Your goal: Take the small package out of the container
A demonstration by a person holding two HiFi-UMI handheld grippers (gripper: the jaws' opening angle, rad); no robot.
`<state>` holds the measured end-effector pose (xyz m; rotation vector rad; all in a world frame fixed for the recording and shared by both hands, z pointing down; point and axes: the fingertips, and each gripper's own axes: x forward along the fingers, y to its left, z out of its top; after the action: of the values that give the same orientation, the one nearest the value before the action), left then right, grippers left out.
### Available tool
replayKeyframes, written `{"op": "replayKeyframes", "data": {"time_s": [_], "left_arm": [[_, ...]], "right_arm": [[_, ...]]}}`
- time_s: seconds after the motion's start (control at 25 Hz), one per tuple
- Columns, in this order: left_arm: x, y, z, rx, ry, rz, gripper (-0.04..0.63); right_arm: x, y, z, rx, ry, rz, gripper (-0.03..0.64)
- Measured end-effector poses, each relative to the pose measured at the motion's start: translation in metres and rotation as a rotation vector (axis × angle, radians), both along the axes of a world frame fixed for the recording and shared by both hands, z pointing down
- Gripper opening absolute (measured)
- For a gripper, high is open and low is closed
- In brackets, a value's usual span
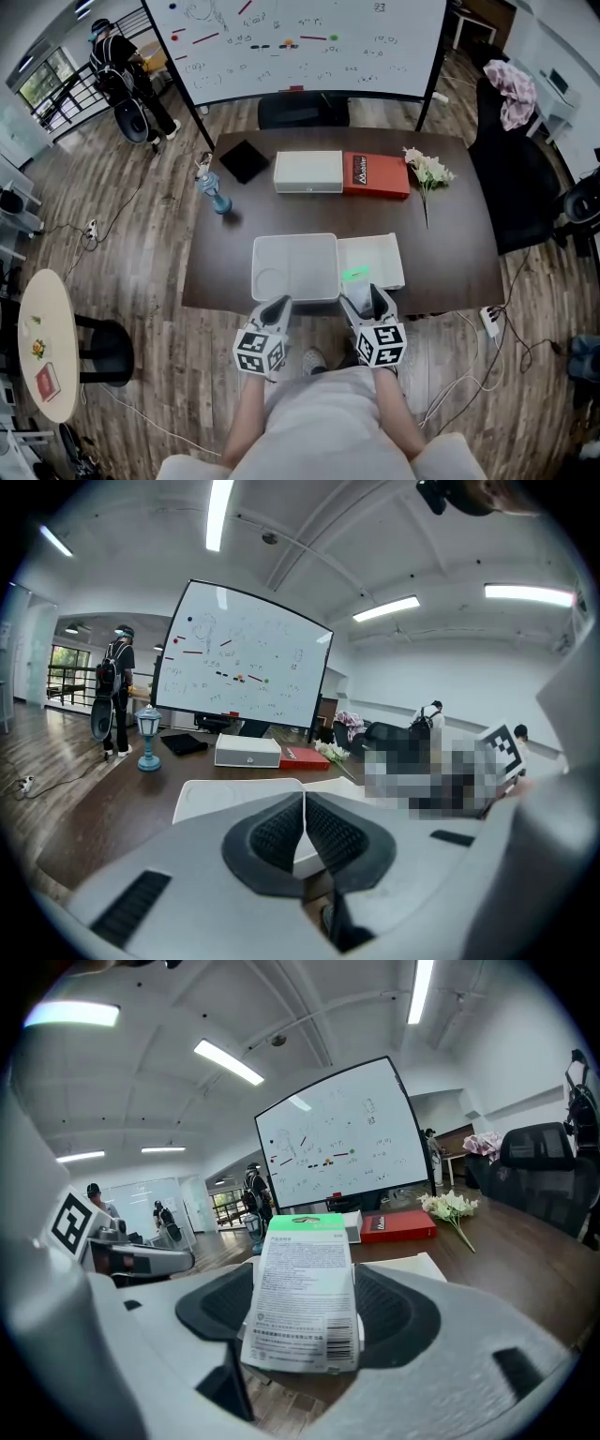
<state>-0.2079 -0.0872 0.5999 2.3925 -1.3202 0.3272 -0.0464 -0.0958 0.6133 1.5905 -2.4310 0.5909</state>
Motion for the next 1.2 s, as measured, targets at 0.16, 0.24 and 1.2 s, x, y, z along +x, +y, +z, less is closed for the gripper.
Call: {"op": "replayKeyframes", "data": {"time_s": [0.16,0.24,1.2], "left_arm": [[-0.001,0.001,0.001,-0.005,-0.004,0.0,0.007],[-0.001,0.001,0.002,-0.005,-0.004,0.0,0.007],[-0.013,0.002,0.009,-0.017,-0.003,-0.019,0.008]], "right_arm": [[0.001,0.0,0.0,-0.001,-0.007,0.005,0.341],[0.001,0.0,-0.001,0.002,-0.012,0.006,0.341],[-0.003,0.0,-0.001,0.01,-0.007,0.02,0.341]]}}
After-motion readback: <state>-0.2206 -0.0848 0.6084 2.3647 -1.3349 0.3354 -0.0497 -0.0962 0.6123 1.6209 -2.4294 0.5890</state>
